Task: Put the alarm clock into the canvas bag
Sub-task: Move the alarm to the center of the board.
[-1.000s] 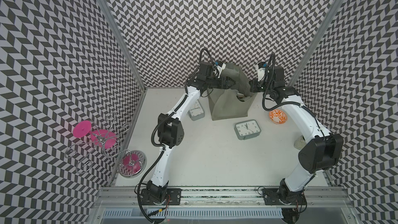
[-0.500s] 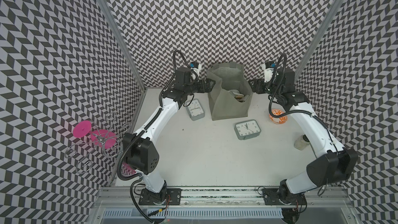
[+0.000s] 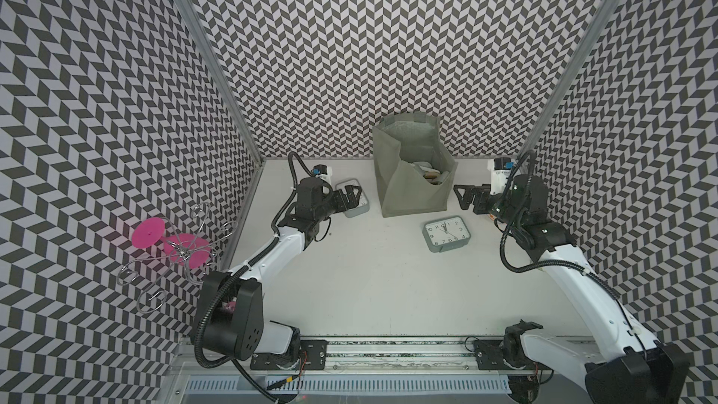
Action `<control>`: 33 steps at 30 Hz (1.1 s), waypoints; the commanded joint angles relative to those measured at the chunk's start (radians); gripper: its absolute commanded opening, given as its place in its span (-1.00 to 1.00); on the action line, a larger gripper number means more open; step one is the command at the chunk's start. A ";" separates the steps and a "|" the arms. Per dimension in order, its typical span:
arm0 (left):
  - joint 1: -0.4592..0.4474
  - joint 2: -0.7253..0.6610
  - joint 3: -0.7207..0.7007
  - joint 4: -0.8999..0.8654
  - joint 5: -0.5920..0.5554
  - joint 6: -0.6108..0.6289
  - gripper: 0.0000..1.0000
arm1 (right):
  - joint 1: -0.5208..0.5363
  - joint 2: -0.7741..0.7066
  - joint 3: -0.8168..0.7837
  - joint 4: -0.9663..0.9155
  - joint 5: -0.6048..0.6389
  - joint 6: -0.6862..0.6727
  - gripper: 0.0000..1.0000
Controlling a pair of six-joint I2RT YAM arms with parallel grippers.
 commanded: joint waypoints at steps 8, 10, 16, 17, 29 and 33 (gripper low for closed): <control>-0.049 -0.132 -0.162 0.219 0.079 -0.160 0.97 | -0.040 0.214 -0.080 -0.002 0.030 0.035 0.98; -0.074 -0.159 -0.198 0.220 0.099 -0.169 0.97 | -0.043 0.273 -0.059 -0.013 0.021 0.026 0.99; -0.142 -0.199 -0.266 0.228 0.143 -0.160 0.97 | -0.045 0.392 -0.034 0.035 0.031 0.035 0.99; -0.143 -0.205 -0.271 0.222 0.146 -0.153 0.97 | -0.045 0.404 -0.034 0.040 0.035 0.034 0.99; -0.147 -0.217 -0.389 0.244 0.154 -0.123 0.97 | -0.033 0.478 -0.067 0.095 -0.134 -0.037 0.89; -0.147 -0.233 -0.411 0.244 0.152 -0.118 0.97 | 0.022 0.477 -0.096 0.099 -0.183 -0.056 0.80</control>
